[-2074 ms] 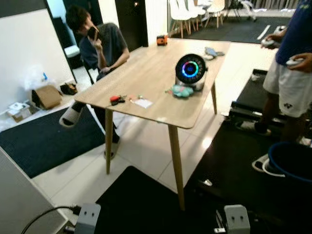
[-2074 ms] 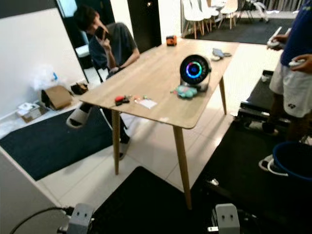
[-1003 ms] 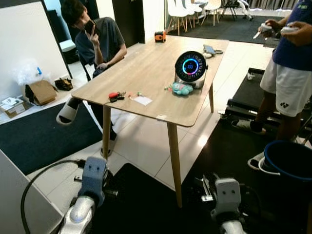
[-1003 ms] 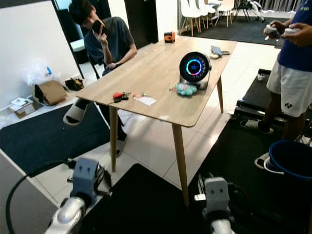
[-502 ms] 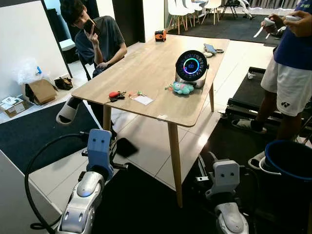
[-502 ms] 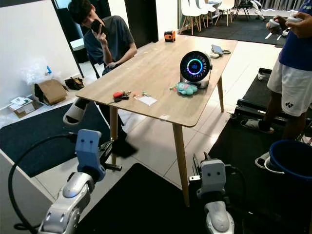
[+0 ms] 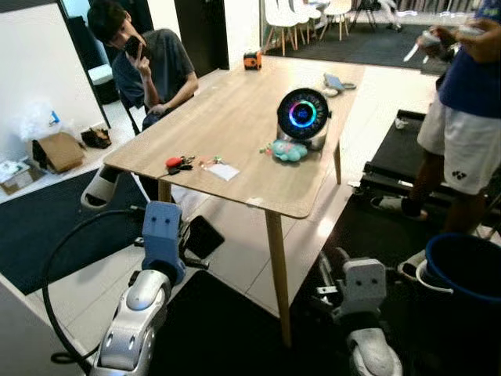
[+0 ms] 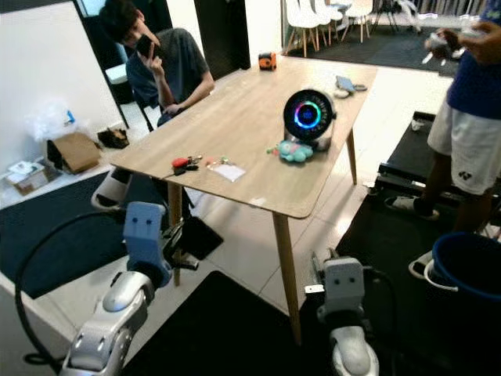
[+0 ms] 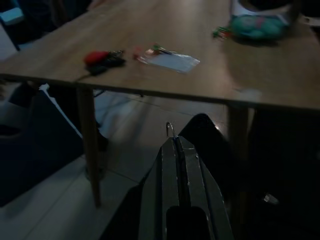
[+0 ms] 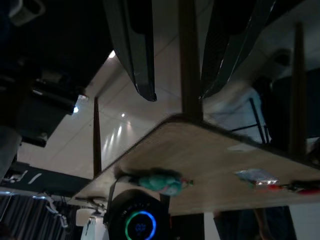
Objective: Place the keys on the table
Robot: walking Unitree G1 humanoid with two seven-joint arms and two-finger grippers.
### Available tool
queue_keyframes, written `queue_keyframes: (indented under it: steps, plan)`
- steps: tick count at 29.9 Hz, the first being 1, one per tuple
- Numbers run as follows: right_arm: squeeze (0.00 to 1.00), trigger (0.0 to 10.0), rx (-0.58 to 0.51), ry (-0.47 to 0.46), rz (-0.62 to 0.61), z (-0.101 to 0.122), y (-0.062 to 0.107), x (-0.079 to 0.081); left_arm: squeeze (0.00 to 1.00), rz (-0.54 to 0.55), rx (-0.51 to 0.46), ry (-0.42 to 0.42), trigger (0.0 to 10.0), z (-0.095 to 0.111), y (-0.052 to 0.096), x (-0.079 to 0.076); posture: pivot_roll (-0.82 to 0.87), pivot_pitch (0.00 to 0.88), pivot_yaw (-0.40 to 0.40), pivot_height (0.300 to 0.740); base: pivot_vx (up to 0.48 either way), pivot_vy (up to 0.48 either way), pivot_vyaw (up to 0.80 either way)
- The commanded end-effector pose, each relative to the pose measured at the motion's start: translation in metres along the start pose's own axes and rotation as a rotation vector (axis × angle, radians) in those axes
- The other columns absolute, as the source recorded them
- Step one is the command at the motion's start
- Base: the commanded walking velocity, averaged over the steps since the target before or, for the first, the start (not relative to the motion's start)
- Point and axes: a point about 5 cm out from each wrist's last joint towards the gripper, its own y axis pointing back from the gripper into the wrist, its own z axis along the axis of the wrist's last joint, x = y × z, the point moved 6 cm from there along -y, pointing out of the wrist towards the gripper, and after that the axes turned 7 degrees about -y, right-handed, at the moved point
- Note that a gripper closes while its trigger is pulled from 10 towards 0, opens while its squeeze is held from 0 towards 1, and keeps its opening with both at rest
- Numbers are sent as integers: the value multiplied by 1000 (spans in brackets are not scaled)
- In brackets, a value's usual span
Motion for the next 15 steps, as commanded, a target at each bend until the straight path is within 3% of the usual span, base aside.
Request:
queue_keyframes:
  steps: [1,15]
  plan:
    - [0,10000,10,-16,13,-1,0,7,0,13,16,8,10000,-2,1,4,76,131,95,740,442,0,0]
    - [0,10000,24,-15,13,-2,2,7,0,2,5,22,10000,6,1,2,75,133,97,740,425,0,0]
